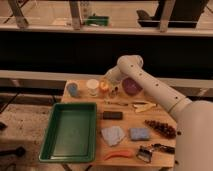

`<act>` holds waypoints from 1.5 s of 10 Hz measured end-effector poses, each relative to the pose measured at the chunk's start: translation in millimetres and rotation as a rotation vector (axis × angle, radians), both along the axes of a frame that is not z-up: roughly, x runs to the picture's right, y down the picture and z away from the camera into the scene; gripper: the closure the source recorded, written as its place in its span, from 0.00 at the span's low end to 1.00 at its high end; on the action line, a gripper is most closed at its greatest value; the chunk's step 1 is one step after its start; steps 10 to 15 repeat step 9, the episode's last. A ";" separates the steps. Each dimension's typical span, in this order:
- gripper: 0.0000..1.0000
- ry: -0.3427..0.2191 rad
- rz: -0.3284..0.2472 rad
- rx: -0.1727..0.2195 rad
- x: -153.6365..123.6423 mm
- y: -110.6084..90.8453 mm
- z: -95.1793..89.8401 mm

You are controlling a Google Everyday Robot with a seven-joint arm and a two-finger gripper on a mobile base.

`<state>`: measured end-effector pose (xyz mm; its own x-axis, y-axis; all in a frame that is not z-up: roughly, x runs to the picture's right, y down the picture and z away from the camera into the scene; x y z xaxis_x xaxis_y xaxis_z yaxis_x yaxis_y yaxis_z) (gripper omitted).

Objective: Place apple in paper cup

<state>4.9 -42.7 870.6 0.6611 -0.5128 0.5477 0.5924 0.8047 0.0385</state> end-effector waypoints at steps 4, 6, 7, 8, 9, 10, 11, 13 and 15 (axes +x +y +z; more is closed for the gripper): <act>0.99 -0.025 -0.006 0.072 -13.1 -21.2 -15.3; 0.99 -0.052 -0.009 0.083 -21.5 -24.6 -15.4; 0.99 -0.070 -0.008 0.080 -26.8 -24.3 -13.9; 0.99 -0.094 -0.002 0.076 -30.8 -23.9 -11.8; 0.99 -0.113 0.002 0.073 -32.8 -23.1 -10.1; 0.99 -0.113 0.002 0.073 -32.8 -23.1 -10.1; 0.99 -0.113 0.002 0.073 -32.8 -23.1 -10.1; 0.99 -0.113 0.002 0.073 -32.8 -23.1 -10.1; 0.99 -0.113 0.002 0.073 -32.8 -23.1 -10.1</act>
